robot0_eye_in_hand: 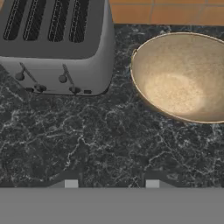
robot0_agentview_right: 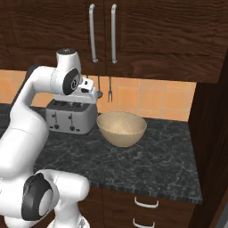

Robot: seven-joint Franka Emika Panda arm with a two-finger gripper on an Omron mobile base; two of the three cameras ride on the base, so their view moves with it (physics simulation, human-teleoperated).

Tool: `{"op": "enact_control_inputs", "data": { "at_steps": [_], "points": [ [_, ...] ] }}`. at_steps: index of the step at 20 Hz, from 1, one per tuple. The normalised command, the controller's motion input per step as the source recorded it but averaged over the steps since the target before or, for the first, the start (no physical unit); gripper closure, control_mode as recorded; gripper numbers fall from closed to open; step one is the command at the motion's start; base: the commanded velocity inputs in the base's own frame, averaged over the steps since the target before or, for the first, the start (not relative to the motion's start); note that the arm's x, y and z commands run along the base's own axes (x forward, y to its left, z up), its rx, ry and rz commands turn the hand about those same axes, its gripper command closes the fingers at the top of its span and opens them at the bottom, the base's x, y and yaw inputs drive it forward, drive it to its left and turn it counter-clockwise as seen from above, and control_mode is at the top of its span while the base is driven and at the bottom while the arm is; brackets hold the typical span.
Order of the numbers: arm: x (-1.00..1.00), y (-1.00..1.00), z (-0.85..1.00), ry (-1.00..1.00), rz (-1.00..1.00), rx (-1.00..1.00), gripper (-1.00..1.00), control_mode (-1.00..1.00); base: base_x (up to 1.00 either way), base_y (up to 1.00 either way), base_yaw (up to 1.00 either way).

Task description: Open the cabinet, pick up the bread from the cabinet and place it in the basket. Then move the basket to the dining counter.

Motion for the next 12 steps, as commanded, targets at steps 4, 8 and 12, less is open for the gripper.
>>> {"op": "enact_control_inputs", "data": {
  "at_steps": [4, 8, 12],
  "points": [
    [-0.31, 0.00, 0.10, -0.26, 0.00, 0.01, -1.00, -1.00, 0.00, 0.00, 0.00],
    [-0.23, 0.00, 0.90, -0.56, -0.07, 0.00, -1.00, -1.00, 0.00, 0.00, 0.00],
    [0.00, -0.14, 1.00, -0.30, -0.11, 0.00, -1.00, -1.00, 0.00, 0.00, 0.00]
  ]
}}
